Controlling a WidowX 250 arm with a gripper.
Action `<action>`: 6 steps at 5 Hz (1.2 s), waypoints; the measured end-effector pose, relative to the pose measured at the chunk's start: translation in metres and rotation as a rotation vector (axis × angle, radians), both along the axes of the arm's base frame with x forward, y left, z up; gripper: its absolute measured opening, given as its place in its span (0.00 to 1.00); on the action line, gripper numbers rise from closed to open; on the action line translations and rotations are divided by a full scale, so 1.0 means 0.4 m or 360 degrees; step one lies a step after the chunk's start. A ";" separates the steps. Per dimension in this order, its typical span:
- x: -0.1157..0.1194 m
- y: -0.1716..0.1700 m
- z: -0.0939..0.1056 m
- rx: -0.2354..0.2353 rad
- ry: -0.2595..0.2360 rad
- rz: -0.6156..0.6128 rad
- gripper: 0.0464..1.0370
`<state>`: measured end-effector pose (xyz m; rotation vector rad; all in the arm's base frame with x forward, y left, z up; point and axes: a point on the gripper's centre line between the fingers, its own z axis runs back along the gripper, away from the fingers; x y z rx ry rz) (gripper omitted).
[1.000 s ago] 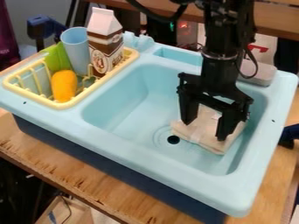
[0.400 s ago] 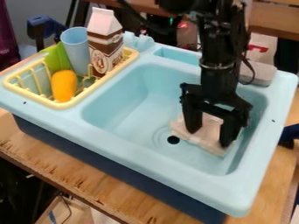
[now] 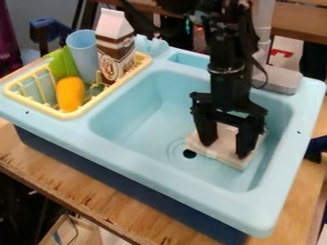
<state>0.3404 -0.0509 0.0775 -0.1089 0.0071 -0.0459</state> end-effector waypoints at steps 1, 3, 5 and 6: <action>-0.005 0.072 0.000 0.0289 -0.0004 0.0153 0.96; -0.050 0.194 0.019 0.0774 0.0031 0.0429 0.96; -0.095 0.203 0.043 0.0368 0.0006 0.0364 0.96; -0.130 0.179 0.128 0.0150 -0.0166 0.0331 0.96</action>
